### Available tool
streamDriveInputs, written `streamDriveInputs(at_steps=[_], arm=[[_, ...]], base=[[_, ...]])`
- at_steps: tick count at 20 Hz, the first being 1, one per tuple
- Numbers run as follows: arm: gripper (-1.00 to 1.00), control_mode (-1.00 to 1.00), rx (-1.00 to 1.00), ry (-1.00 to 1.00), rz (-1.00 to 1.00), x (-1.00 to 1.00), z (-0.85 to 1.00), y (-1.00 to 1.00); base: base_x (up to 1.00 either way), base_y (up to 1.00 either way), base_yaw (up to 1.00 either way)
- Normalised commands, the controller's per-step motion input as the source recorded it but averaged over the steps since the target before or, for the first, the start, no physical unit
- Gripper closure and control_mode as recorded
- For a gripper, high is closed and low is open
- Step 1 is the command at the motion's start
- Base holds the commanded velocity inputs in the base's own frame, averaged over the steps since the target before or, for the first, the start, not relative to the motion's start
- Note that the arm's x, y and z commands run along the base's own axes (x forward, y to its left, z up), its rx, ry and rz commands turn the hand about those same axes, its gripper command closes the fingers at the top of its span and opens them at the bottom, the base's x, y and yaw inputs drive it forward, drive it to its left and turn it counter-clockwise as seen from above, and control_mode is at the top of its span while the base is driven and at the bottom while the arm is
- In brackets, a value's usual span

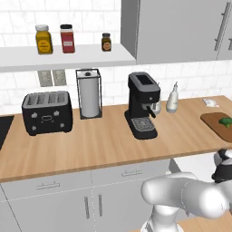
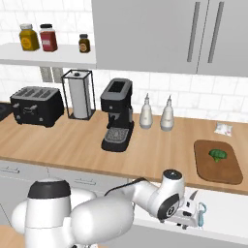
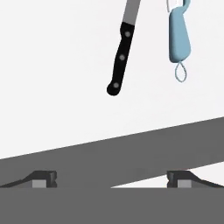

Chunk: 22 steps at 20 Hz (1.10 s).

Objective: Place the appropriate cutting tool for cutting the broccoli skin on the cutting board.

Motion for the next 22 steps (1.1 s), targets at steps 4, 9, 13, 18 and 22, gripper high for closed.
streamDriveInputs(at_steps=[4,9,13,18,22], arm=[[-1.0,-1.0,-0.01,0.07,0.0,-0.37,-0.15,0.0],[-1.0,-1.0,0.0,0.13,0.0,-0.24,-0.19,0.0],[-1.0,-1.0,-0.01,0.14,0.0,-0.35,-0.32,0.0],[-1.0,-1.0,-0.05,0.12,0.0,-0.48,-0.44,0.0],[-1.0,-1.0,-0.08,0.08,0.0,-0.58,-0.51,0.04]], base=[[0.0,0.0,0.0],[0.0,0.0,0.0],[0.0,0.0,0.0],[0.0,0.0,0.0],[0.0,0.0,0.0]])
